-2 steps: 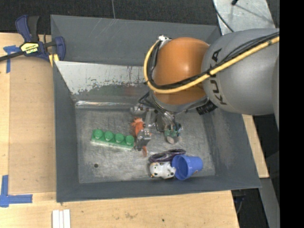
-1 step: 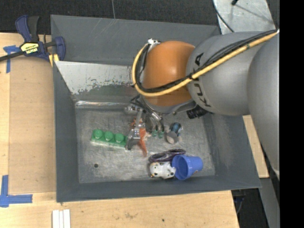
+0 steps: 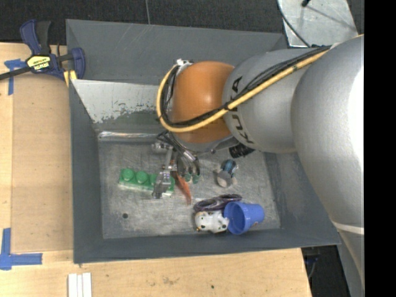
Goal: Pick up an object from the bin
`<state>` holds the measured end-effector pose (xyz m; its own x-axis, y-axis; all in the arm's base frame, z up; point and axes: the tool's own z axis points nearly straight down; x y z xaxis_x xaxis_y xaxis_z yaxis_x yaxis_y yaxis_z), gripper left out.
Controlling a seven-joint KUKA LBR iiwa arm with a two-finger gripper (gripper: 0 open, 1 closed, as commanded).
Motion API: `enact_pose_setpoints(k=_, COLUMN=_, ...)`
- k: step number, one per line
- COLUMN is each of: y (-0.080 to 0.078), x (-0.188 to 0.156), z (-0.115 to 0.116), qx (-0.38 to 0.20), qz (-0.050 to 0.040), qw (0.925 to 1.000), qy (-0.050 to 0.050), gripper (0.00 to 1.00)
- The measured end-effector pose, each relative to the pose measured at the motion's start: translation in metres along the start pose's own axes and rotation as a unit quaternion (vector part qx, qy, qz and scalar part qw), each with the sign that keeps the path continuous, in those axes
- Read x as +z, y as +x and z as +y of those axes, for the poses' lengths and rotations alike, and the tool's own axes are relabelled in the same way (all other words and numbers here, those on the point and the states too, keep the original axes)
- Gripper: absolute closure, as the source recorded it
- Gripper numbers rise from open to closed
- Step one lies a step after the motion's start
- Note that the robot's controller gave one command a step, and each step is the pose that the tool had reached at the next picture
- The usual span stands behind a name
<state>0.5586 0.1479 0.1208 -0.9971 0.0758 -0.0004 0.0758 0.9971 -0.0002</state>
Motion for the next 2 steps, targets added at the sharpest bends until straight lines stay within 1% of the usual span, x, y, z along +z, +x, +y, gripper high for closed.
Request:
enact_pose_setpoints(k=1, y=0.0, x=-0.003, z=0.005, qx=0.015, qz=-0.0011, qw=0.9999, qy=-0.001, gripper=0.0)
enact_pose_setpoints(k=2, y=-0.008, x=0.037, z=0.005, qx=0.024, qz=-0.0021, qw=0.9997, qy=-0.001, gripper=0.0)
